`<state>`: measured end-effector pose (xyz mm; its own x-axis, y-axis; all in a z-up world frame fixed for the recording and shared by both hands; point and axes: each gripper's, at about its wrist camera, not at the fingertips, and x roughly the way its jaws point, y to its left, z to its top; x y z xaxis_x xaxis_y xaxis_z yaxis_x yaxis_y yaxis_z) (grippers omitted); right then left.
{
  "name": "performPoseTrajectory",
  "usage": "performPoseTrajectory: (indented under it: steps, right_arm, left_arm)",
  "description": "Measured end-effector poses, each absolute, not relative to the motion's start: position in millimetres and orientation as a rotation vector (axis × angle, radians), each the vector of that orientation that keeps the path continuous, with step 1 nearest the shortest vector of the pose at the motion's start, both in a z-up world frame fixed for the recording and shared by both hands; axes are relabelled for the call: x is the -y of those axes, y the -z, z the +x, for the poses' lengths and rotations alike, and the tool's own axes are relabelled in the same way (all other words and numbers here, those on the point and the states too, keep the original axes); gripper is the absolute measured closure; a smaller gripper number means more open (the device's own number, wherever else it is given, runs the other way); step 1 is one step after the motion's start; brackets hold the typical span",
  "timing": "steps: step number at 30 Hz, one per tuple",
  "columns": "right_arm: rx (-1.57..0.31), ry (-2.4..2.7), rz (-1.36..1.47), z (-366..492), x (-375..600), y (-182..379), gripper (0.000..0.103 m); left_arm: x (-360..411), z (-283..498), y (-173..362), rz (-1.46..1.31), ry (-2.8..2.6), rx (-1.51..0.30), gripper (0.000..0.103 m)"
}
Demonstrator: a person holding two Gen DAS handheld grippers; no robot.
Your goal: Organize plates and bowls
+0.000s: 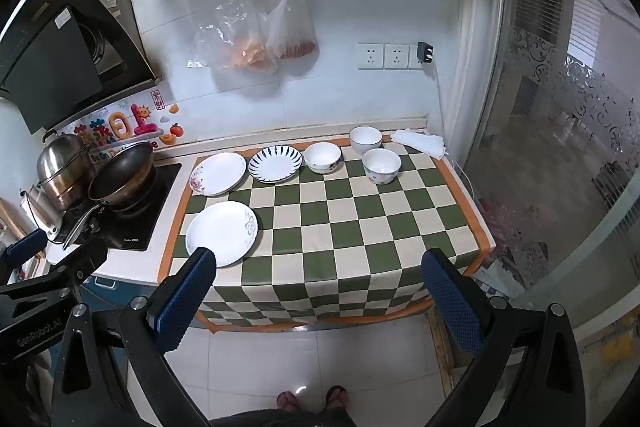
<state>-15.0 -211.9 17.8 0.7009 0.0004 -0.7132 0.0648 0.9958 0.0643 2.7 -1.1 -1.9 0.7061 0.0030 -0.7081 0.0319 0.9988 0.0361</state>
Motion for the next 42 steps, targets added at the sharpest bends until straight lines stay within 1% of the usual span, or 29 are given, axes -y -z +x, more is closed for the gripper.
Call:
performPoseTrajectory:
  steps: [15, 32, 42]
  right_arm:
    - [-0.780, 0.028, 0.083, -15.5, 204.0, -20.2, 0.000]
    - [-0.778, 0.026, 0.079, -14.6, 200.1, -22.6, 0.000]
    - [-0.780, 0.025, 0.081, -15.7, 198.7, -24.6, 0.000]
  left_arm:
    - [-13.3, 0.7, 1.2, 0.043, 0.014, -0.776, 0.000]
    - [-12.2, 4.0, -3.7, 0.043, 0.013, -0.777, 0.000]
    - [-13.5, 5.4, -14.0, 0.044, 0.016, -0.770, 0.000]
